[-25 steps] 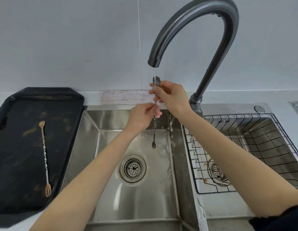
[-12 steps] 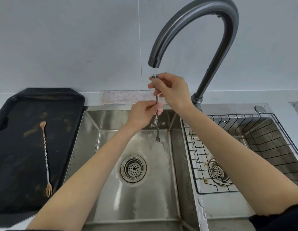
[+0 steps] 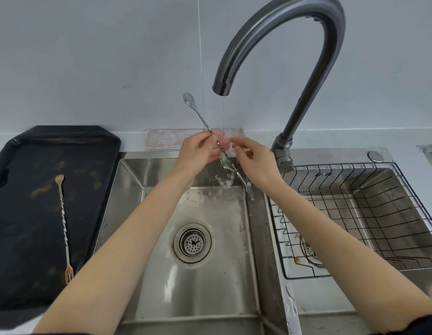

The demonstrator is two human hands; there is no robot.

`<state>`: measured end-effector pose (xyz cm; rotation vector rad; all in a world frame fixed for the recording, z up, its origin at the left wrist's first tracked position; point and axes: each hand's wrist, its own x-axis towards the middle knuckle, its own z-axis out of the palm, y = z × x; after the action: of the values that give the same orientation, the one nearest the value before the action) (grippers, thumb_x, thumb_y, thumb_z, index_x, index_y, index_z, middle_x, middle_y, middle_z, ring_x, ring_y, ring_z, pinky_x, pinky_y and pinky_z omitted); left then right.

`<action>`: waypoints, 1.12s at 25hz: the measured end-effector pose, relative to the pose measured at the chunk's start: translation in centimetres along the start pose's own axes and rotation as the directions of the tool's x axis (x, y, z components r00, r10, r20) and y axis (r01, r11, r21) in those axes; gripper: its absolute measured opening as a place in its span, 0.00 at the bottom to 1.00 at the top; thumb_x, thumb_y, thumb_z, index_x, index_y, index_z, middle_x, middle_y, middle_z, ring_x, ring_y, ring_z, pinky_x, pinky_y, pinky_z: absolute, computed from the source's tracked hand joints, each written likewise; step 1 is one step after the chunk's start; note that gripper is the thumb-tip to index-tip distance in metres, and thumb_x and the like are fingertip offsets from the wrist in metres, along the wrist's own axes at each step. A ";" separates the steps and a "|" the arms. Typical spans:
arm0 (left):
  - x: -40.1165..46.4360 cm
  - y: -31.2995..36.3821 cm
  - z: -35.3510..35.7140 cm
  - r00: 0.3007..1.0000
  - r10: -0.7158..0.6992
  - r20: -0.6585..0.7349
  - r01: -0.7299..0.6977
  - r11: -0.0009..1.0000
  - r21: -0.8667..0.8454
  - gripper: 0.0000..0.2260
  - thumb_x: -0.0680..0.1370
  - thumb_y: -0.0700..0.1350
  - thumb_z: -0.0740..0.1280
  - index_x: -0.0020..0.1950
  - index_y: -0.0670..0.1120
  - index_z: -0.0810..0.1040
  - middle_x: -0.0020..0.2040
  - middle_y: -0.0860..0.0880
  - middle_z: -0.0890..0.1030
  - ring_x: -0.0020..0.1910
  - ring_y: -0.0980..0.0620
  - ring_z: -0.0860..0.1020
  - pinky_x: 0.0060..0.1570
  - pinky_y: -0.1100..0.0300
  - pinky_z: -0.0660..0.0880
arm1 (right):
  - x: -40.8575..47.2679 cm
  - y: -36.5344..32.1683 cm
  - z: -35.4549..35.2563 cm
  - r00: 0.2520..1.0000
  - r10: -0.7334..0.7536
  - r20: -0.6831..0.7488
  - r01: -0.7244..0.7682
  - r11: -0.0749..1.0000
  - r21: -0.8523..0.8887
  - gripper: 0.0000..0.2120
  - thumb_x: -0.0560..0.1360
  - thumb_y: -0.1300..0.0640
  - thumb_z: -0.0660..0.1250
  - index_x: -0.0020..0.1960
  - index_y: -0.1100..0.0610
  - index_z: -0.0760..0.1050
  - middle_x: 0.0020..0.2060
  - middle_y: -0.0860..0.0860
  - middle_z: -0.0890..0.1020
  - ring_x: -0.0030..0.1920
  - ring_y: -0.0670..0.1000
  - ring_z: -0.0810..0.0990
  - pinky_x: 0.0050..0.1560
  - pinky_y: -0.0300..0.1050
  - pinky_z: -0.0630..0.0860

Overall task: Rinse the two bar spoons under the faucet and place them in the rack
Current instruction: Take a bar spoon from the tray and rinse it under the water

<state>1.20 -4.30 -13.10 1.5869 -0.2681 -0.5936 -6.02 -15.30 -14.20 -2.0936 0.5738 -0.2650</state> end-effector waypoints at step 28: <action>-1.1 -13.9 -9.0 0.775 -0.587 -0.232 0.506 0.798 -0.326 0.08 0.79 0.36 0.58 0.40 0.43 0.69 0.41 0.45 0.78 0.40 0.53 0.78 0.53 0.56 0.76 | -3.8 10.7 8.2 0.910 0.298 0.287 -0.177 0.908 -0.380 0.07 0.75 0.58 0.65 0.51 0.57 0.79 0.51 0.56 0.81 0.52 0.57 0.79 0.54 0.51 0.78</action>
<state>2.53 5.51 -26.44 1.4825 0.5324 -0.7672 -9.29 -12.44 -27.56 -2.3043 0.6978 0.3639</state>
